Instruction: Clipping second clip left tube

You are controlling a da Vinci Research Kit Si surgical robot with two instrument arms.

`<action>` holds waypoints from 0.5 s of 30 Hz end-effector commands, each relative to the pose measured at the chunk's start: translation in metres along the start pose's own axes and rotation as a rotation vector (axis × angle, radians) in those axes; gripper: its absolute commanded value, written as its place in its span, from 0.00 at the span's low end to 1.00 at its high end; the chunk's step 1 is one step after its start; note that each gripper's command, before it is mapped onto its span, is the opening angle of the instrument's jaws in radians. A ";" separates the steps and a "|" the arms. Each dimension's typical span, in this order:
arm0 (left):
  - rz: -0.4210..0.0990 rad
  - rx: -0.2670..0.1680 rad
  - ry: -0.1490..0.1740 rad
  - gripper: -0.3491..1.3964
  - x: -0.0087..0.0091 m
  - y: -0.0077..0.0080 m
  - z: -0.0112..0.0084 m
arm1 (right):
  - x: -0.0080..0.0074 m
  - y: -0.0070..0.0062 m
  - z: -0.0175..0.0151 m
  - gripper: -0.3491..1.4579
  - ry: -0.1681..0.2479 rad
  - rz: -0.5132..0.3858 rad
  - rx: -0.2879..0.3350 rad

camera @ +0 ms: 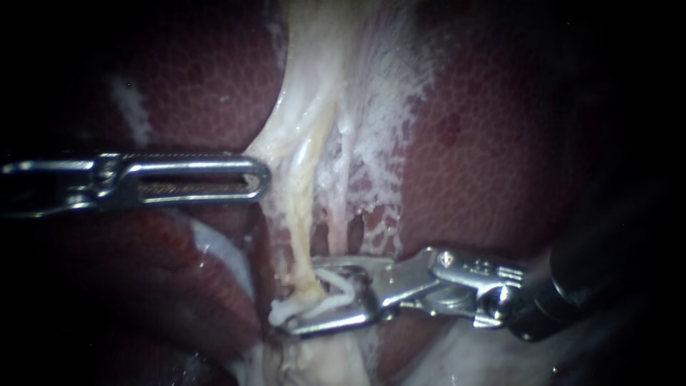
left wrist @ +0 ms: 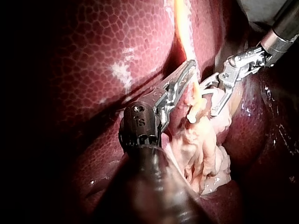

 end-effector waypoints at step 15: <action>0.000 0.000 0.000 0.00 0.0002 0.0000 0.0001 | -0.0001 0.0015 0.0014 0.49 -0.002 0.003 0.004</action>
